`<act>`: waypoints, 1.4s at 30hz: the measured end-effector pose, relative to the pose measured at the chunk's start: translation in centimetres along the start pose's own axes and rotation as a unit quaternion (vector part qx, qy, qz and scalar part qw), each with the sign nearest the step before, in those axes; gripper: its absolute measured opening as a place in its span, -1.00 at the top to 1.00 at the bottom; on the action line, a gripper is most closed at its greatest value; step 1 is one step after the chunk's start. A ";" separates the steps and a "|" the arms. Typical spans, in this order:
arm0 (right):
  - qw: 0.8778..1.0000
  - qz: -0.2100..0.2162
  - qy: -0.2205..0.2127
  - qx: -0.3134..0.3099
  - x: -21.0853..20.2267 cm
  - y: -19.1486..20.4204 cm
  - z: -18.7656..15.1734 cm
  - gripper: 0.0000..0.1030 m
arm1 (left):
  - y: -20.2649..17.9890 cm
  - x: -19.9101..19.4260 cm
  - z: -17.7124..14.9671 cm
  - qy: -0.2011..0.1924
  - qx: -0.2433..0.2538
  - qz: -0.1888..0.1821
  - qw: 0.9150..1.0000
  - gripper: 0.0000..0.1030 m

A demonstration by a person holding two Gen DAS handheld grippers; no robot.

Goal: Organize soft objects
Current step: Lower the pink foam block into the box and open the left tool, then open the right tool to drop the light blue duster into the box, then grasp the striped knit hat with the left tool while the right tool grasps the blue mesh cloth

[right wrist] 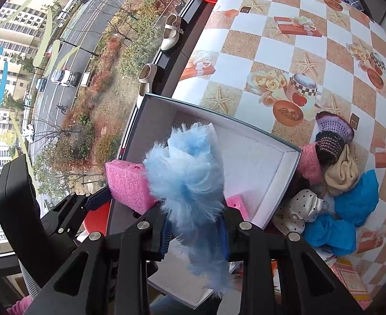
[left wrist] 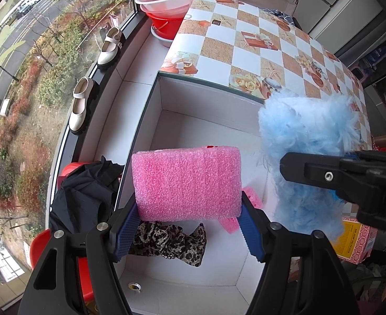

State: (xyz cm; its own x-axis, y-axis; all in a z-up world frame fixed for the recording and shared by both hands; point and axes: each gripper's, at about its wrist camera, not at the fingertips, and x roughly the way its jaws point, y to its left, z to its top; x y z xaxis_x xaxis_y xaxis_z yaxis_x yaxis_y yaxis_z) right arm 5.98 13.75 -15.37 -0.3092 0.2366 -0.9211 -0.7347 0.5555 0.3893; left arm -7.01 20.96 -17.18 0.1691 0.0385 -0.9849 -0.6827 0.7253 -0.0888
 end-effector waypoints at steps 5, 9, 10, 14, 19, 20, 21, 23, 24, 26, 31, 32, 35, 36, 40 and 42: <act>1.000 -0.002 0.000 0.000 0.1 -0.1 0.1 0.40 | -0.1 0.1 0.1 0.000 0.002 0.001 1.000 -0.43; 1.000 -0.002 -0.002 0.003 0.1 -0.2 0.2 0.40 | -0.2 0.4 0.2 0.008 0.006 0.010 1.000 -0.52; 1.000 0.000 -0.002 0.004 0.1 -0.3 0.2 0.39 | -0.3 0.6 0.2 0.012 0.007 0.010 1.000 -0.52; 1.000 0.003 -0.006 0.011 -0.1 -0.7 0.3 -0.64 | -0.1 1.2 0.2 0.029 -0.001 -0.010 1.000 -0.55; 0.999 -0.022 -0.022 0.017 -1.2 -1.3 0.4 -0.96 | 0.0 1.1 0.2 0.028 -0.019 -0.021 0.999 -0.99; 0.999 -0.019 -0.022 0.023 -1.5 -1.6 0.4 -0.96 | 0.2 1.1 0.3 0.031 -0.029 -0.040 0.998 -0.99; 0.999 -0.014 -0.021 0.030 -1.8 -2.0 0.3 -0.96 | 0.3 1.1 0.4 0.036 -0.041 -0.065 0.996 -0.99; 0.999 -0.002 -0.021 0.048 -2.6 -3.0 0.2 -0.96 | 0.7 0.9 0.6 0.045 -0.062 -0.116 0.990 -0.99; 0.998 0.004 -0.021 0.057 -3.1 -3.5 0.1 -0.96 | 0.7 0.8 0.7 0.048 -0.070 -0.137 0.987 -0.99; 0.996 0.016 -0.024 0.079 -4.2 -4.8 -0.1 -0.96 | 0.3 0.3 1.1 0.056 -0.075 -0.160 0.983 -0.99; 0.988 0.038 -0.039 0.146 -8.0 -9.0 -1.0 -0.96 | -2.1 -1.4 1.9 0.053 -0.051 -0.166 0.983 -0.99; 0.985 0.043 -0.041 0.161 -8.7 -9.9 -1.3 -0.97 | -2.6 -1.6 2.1 0.054 -0.045 -0.167 0.983 -0.99; 0.975 0.063 -0.048 0.208 -10.7 -12.7 -2.8 -0.97 | -4.5 -2.0 2.4 0.056 -0.024 -0.168 0.984 -0.99; 0.971 0.074 -0.051 0.221 -11.2 -13.5 -3.4 -0.97 | -5.2 -2.0 2.4 0.056 -0.015 -0.163 0.985 -0.99; 0.959 0.096 -0.057 0.261 -12.4 -16.3 -6.2 -0.97 | -7.9 -1.7 2.1 0.073 0.013 -0.159 0.985 -0.99; 0.955 0.098 -0.059 0.274 -12.6 -17.4 -7.5 -0.97 | -9.3 -1.5 1.8 0.080 0.029 -0.156 0.984 -0.99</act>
State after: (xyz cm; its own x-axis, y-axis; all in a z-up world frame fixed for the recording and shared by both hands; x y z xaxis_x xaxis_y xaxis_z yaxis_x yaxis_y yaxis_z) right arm 18.10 -4.91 -10.51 -0.3147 0.4485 -0.8366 -0.2345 0.8173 0.5263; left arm 0.38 15.33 -14.66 0.2467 -0.2968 -0.9225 -0.5726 0.7234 -0.3858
